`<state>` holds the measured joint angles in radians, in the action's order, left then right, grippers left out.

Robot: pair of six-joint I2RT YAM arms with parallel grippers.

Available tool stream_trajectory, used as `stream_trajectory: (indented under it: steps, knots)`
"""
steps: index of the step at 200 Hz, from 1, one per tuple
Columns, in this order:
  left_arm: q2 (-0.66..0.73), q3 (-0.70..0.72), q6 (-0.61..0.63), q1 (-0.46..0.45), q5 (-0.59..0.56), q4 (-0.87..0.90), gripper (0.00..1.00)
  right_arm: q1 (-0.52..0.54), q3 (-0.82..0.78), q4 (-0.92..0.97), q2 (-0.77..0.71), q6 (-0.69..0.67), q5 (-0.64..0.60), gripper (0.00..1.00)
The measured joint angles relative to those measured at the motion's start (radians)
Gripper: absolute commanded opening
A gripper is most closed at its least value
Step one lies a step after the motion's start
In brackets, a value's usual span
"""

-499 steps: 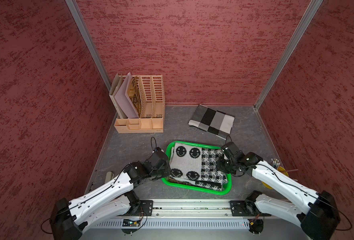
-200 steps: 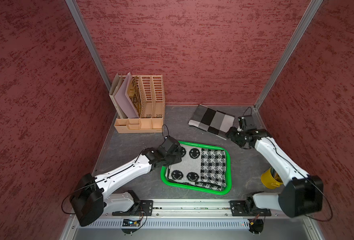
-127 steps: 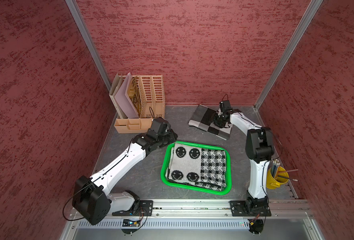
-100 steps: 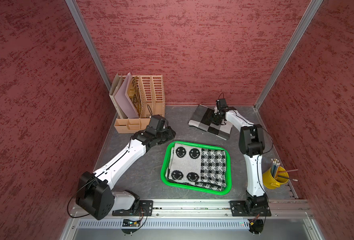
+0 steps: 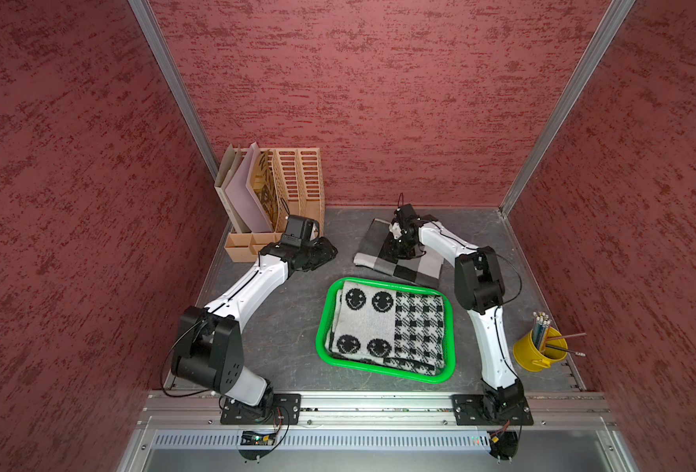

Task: Put the folded scarf in the basket
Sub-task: Move the scarf to the center of the board, then pick up the scarf at the center of the board.

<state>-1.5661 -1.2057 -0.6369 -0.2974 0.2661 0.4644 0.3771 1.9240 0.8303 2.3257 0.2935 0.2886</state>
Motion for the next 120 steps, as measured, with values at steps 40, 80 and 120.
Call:
stream_trajectory:
  steps: [40,80,120]
  knots:
    - [-0.200,-0.116,0.042,0.000,0.029,-0.027,0.66,0.048,-0.109,0.001,-0.074,-0.011,0.000,0.55]
    - [-0.392,-0.249,0.079,-0.001,0.074,-0.018,0.66,0.047,-0.094,-0.001,-0.077,-0.012,0.002,0.62]
    - [-0.461,-0.312,0.113,-0.005,0.104,-0.004,0.68,0.045,-0.108,-0.020,-0.149,0.004,-0.003,0.74]
